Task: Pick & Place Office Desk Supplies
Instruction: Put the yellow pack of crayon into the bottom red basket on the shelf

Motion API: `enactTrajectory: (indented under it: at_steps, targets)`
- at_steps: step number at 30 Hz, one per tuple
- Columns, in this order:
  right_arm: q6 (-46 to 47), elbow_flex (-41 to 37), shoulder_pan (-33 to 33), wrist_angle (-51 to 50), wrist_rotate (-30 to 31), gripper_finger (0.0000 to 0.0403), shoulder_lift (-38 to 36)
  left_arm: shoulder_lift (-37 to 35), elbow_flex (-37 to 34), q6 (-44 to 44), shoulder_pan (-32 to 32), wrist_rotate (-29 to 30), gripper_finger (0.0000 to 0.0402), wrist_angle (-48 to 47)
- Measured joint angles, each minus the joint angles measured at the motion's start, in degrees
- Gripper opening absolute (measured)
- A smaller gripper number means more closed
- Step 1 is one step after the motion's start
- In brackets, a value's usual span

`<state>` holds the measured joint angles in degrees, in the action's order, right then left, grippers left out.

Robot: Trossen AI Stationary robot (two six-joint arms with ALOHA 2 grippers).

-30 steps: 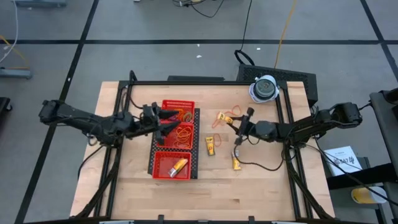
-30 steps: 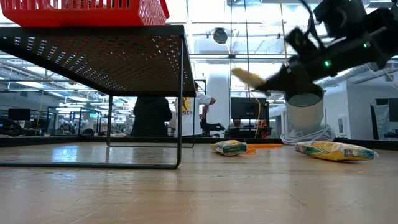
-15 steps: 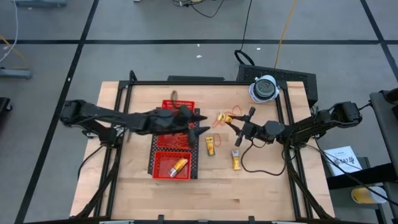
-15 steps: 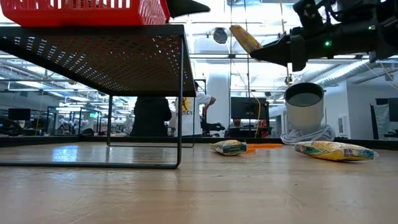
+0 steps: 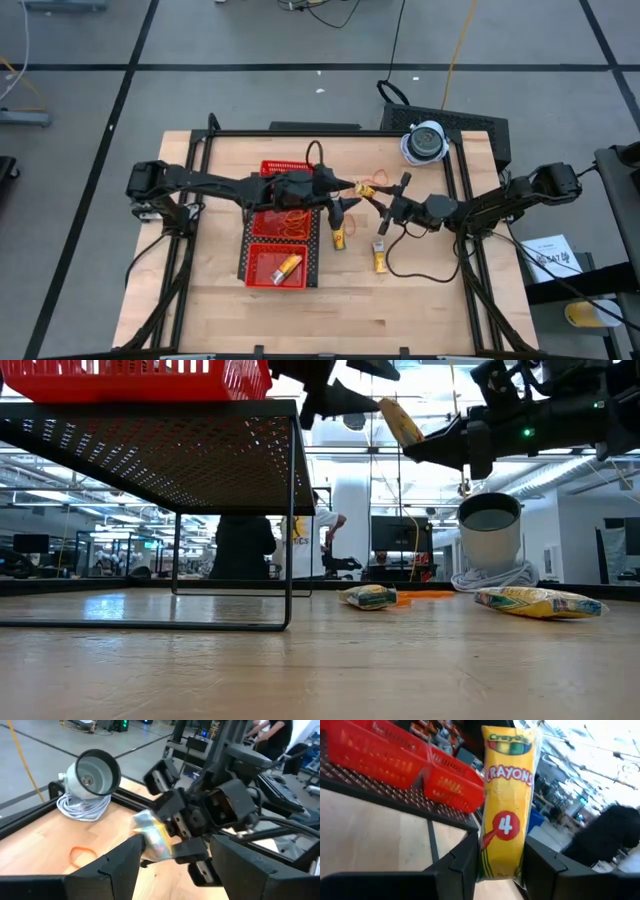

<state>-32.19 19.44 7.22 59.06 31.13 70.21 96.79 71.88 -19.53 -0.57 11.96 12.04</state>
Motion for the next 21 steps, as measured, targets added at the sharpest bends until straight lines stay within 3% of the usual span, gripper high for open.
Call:
enactTrajectory:
  at_steps: [21]
  targets:
    - [-0.2,0.1,0.7,0.9,-1.5,0.0116,-0.1,0.0,-0.1,-4.6,2.6,-2.5,0.0248,-0.6]
